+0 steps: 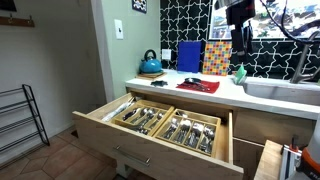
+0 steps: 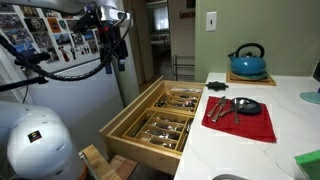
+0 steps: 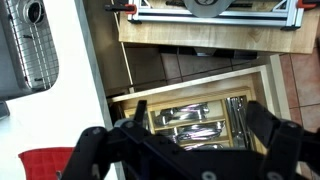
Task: Put the spoon in the drawer
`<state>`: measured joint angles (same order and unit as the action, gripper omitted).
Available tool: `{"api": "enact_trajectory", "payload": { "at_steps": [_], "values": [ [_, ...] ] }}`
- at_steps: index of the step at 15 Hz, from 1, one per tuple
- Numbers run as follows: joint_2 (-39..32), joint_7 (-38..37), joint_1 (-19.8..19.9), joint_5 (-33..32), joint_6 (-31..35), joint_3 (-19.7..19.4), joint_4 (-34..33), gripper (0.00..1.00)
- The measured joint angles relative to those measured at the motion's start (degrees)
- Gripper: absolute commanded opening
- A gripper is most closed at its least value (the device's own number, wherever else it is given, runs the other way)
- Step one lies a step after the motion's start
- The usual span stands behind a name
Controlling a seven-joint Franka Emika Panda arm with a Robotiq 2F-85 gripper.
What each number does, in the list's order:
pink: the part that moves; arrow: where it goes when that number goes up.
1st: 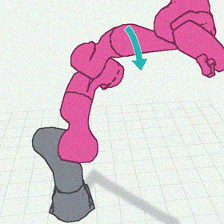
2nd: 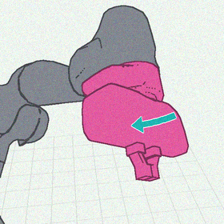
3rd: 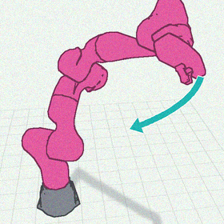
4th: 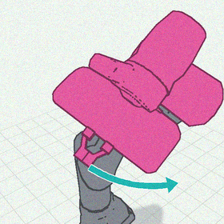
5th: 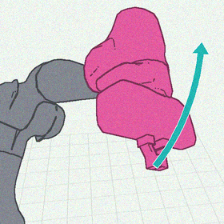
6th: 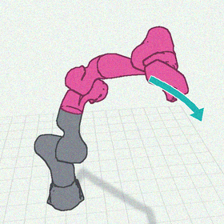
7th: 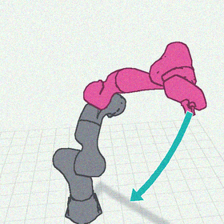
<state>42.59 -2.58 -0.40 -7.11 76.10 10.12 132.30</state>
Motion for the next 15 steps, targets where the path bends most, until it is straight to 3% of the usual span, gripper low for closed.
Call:
{"api": "enact_trajectory", "payload": {
  "at_steps": [3,6,10,15],
  "values": [
    [-0.27,1.06,-0.38,-1.08,2.26,-1.84,-0.01,1.0],
    [-1.51,4.23,-0.26,-4.15,7.88,-6.37,0.03,1.0],
    [-5.17,8.99,0.33,-8.11,19.03,-12.14,0.05,1.0],
    [-10.59,22.07,0.73,-11.7,35.64,-19.16,0.4,1.0]
  ]
}}
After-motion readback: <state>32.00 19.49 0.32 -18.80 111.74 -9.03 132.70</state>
